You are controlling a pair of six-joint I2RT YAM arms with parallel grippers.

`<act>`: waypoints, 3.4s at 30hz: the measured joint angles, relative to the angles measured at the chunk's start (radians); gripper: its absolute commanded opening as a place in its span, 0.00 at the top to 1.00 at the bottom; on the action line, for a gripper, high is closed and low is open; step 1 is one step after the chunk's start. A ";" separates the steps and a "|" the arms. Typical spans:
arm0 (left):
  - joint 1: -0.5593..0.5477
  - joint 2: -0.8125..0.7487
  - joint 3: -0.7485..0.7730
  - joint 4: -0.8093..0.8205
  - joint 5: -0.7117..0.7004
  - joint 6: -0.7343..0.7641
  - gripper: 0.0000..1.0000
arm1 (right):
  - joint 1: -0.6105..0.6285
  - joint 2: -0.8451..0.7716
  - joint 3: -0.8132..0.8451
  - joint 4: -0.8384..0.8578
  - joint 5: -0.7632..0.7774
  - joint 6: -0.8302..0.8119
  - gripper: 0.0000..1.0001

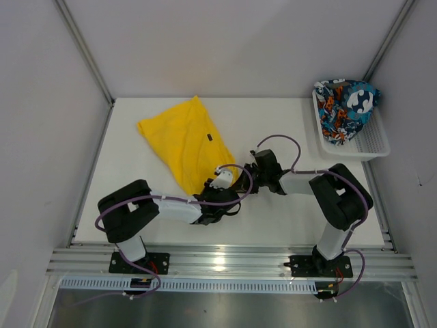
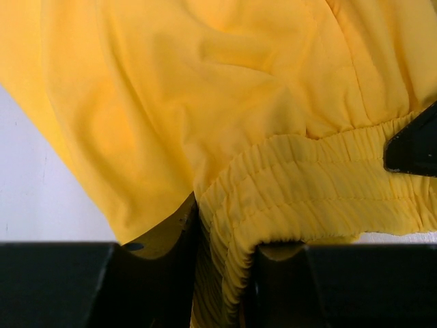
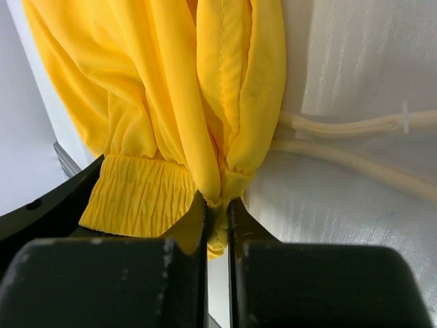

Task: Fold and stack the shorts
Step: Fold the shorts

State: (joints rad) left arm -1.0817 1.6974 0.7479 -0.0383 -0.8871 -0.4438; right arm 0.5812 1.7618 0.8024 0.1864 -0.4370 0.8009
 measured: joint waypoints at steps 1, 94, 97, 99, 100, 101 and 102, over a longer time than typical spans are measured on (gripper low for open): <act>-0.001 0.001 0.000 -0.001 -0.002 0.000 0.71 | -0.005 0.002 -0.002 0.006 -0.009 0.007 1.00; 0.385 0.151 0.375 -0.132 0.685 -0.098 0.22 | -0.205 -0.055 -0.202 0.399 0.065 0.272 0.00; 0.385 0.158 0.374 -0.115 0.698 -0.096 0.23 | -0.206 -0.004 -0.178 0.459 0.063 0.281 0.01; 0.385 0.165 0.374 -0.097 0.710 -0.095 0.23 | -0.206 0.024 -0.169 0.502 0.061 0.291 0.01; 0.386 0.168 0.372 -0.087 0.716 -0.095 0.23 | -0.206 0.035 -0.167 0.522 0.060 0.296 0.01; 0.386 0.171 0.372 -0.078 0.723 -0.095 0.23 | -0.205 0.048 -0.162 0.537 0.058 0.300 0.00; 0.386 0.175 0.371 -0.068 0.731 -0.094 0.24 | -0.204 0.058 -0.156 0.546 0.056 0.302 0.01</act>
State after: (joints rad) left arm -0.6956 1.8721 1.1191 -0.1066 -0.1558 -0.5381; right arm 0.3767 1.8194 0.6468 0.7326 -0.3805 1.1030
